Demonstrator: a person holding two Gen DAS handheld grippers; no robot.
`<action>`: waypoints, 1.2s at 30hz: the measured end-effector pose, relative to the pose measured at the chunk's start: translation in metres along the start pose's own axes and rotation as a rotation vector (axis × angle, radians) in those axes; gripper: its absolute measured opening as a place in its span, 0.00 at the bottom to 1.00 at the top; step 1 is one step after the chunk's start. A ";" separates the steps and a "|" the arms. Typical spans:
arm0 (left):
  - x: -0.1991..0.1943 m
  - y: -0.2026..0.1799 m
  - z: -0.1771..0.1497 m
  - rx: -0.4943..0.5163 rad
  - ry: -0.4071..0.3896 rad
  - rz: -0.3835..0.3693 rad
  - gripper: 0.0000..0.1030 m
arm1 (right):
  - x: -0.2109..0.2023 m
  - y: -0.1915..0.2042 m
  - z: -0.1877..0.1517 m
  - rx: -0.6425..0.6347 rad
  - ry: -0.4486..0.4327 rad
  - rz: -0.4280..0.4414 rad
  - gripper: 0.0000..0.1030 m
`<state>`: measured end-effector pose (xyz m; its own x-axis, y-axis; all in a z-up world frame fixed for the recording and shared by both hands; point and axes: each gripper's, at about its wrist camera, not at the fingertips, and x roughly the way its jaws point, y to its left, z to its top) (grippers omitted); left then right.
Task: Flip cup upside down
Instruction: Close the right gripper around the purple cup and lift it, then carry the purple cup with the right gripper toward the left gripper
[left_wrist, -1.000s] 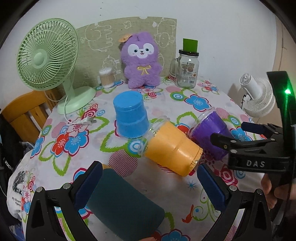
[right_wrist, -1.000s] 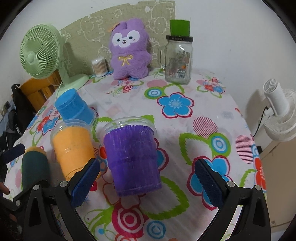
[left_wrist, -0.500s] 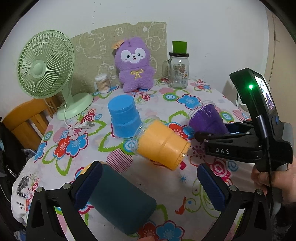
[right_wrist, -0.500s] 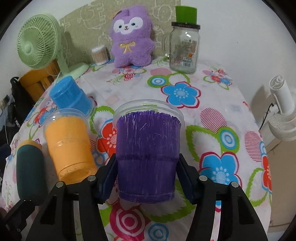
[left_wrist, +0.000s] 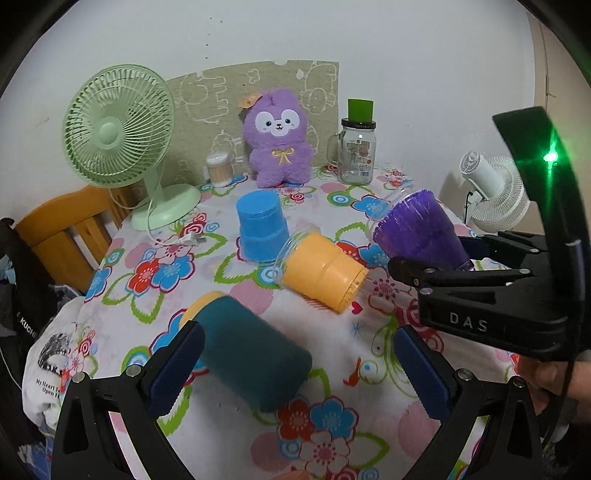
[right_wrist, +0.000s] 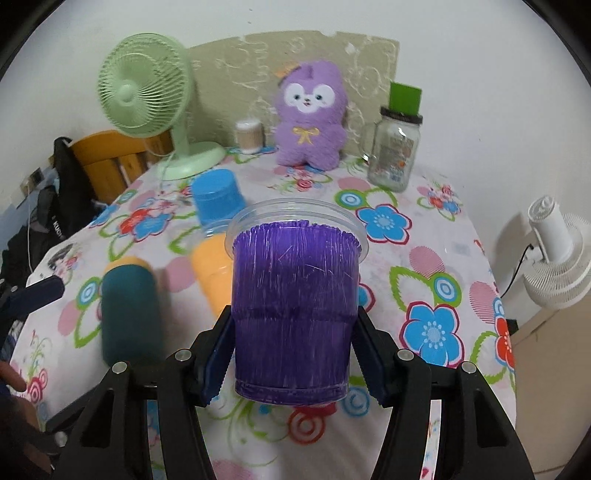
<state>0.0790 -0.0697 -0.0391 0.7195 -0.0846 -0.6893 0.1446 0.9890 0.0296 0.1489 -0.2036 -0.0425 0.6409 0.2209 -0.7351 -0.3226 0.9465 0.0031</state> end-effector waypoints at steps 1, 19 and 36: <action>-0.002 0.001 -0.002 -0.003 -0.001 0.001 1.00 | -0.004 0.004 -0.001 -0.006 -0.004 -0.002 0.61; -0.046 0.027 -0.044 -0.076 -0.007 0.026 1.00 | -0.052 0.053 -0.022 -0.067 -0.032 0.010 0.61; -0.067 0.034 -0.077 -0.108 0.010 0.022 1.00 | -0.074 0.075 -0.060 -0.070 -0.001 0.005 0.61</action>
<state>-0.0166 -0.0216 -0.0473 0.7150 -0.0623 -0.6964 0.0544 0.9980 -0.0335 0.0356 -0.1632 -0.0289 0.6399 0.2258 -0.7346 -0.3733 0.9268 -0.0403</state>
